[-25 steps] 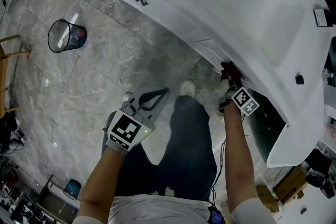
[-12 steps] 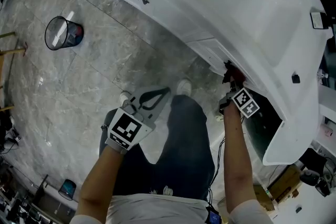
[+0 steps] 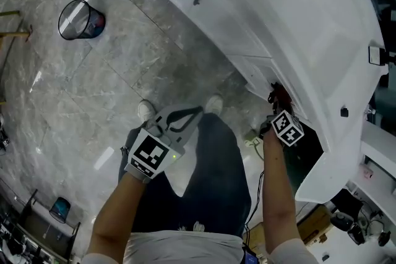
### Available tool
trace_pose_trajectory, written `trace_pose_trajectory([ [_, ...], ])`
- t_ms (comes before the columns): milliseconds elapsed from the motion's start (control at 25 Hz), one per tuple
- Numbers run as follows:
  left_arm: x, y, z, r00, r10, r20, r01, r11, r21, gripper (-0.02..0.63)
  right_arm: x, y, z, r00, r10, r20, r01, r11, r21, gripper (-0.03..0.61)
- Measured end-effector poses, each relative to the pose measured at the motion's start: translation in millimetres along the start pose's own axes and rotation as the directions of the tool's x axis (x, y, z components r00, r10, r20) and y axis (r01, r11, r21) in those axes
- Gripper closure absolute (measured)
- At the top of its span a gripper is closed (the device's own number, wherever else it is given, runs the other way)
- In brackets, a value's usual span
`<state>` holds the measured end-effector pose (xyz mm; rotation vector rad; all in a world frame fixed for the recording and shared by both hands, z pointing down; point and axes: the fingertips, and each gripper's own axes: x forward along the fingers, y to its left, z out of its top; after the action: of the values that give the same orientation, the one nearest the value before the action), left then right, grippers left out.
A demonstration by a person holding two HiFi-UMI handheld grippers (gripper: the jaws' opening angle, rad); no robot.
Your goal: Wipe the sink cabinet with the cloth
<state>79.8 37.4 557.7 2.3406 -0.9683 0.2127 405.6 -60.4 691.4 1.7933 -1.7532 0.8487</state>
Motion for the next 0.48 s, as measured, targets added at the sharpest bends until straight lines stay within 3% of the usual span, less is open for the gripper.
trace_pose_trajectory([
  [320,-29,28,-2,0.997,0.064,0.042,-0.061,0.996,-0.068,0.604,-3,17,13,0.998,-0.06,-0.029,0.055,0.987,-0.149,0.492],
  [480,-38,40,-2,0.994,0.085,0.061,-0.079,0.992,-0.096,0.604,-1,41,21,0.999,-0.03,-0.034,0.02,0.965,-0.262,0.492],
])
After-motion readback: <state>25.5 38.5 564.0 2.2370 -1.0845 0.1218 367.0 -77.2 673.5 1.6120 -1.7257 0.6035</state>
